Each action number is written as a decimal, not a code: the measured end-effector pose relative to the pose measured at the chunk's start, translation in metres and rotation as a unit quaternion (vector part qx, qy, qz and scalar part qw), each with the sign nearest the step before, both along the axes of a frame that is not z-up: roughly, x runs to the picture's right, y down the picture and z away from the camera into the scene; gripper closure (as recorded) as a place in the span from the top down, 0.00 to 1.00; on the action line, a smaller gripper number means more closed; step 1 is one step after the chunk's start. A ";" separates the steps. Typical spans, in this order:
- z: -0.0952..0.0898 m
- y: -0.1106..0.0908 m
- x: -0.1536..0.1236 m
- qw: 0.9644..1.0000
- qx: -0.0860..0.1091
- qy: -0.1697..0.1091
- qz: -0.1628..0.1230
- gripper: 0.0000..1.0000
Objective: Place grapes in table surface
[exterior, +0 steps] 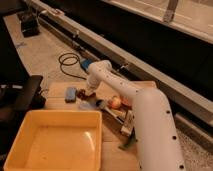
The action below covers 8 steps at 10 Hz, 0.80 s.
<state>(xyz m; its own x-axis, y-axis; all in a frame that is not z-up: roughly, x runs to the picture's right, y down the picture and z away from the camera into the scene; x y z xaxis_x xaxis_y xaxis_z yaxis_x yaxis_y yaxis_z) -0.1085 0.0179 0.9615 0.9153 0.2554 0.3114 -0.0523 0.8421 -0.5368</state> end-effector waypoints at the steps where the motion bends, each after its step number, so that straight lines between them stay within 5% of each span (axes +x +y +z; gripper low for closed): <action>1: -0.007 -0.005 0.000 1.000 0.006 -0.005 0.004 0.00; 4: -0.043 -0.031 0.000 0.999 0.038 -0.024 0.017 0.00; 8: -0.104 -0.087 0.009 0.993 0.116 -0.020 0.027 0.00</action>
